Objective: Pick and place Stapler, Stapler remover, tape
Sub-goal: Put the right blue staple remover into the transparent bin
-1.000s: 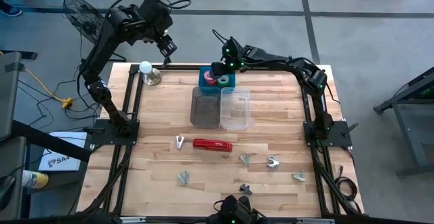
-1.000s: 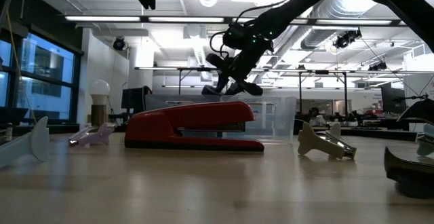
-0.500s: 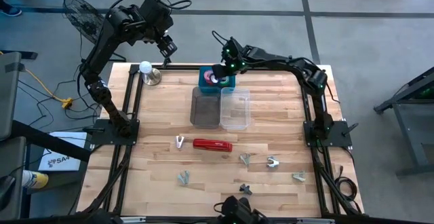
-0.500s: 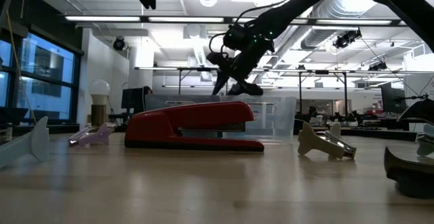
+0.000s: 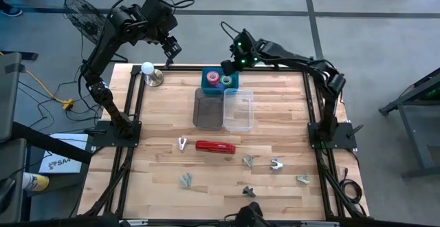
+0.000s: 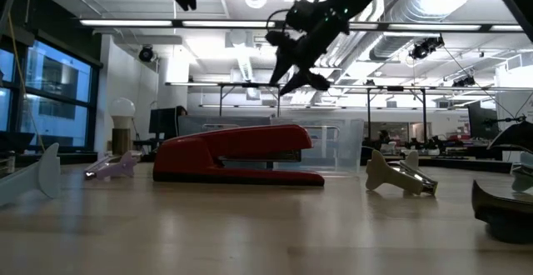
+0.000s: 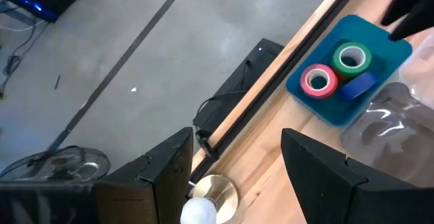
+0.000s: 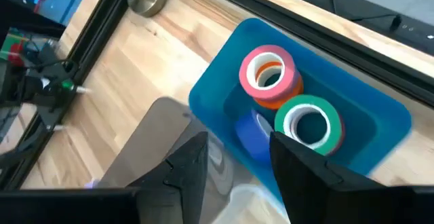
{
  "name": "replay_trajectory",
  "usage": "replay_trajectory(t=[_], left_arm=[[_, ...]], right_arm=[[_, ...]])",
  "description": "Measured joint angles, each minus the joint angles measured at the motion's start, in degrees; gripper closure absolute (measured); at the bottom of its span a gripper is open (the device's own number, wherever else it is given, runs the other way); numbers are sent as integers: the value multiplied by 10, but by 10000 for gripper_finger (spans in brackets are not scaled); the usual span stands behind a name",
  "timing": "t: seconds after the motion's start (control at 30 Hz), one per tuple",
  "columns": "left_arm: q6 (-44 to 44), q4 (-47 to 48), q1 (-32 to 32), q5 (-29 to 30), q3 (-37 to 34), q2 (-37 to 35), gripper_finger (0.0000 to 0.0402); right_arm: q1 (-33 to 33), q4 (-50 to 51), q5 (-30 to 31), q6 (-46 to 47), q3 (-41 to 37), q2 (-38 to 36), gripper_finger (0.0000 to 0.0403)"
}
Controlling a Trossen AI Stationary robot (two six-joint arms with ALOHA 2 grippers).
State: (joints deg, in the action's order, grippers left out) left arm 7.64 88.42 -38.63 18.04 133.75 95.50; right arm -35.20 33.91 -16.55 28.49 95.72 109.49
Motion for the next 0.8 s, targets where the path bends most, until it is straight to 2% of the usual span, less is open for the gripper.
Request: replay_trajectory(t=[0.27, 0.47, 0.67, 0.8], left_arm=[[0, -5, 0, -12, 0, 0, 182], [0, -5, 0, -15, 0, 0, 182], [0, -6, 0, -31, 0, 0, 182], [0, -9, 0, -41, 0, 0, 182]], right_arm=[[13, 93, 34, -44, 0, -90, 253], [35, 180, 78, -34, 0, -165, 253], [79, 297, 154, -3, 0, -223, 253], [125, 358, 181, 0, 0, -239, 253]])
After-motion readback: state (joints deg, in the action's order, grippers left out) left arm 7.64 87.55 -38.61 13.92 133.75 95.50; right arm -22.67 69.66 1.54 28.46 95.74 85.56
